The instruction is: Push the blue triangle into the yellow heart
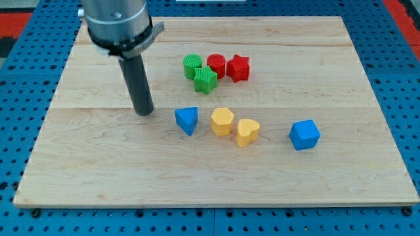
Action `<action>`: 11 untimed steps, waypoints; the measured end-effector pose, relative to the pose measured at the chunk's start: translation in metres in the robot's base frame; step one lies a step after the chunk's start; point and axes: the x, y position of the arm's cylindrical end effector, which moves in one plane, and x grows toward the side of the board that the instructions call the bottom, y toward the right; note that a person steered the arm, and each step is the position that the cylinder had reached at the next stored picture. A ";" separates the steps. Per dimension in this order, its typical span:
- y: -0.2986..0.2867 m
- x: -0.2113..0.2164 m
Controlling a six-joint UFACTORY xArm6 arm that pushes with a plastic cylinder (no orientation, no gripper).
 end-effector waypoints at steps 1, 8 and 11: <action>0.081 0.028; 0.104 -0.020; 0.053 0.005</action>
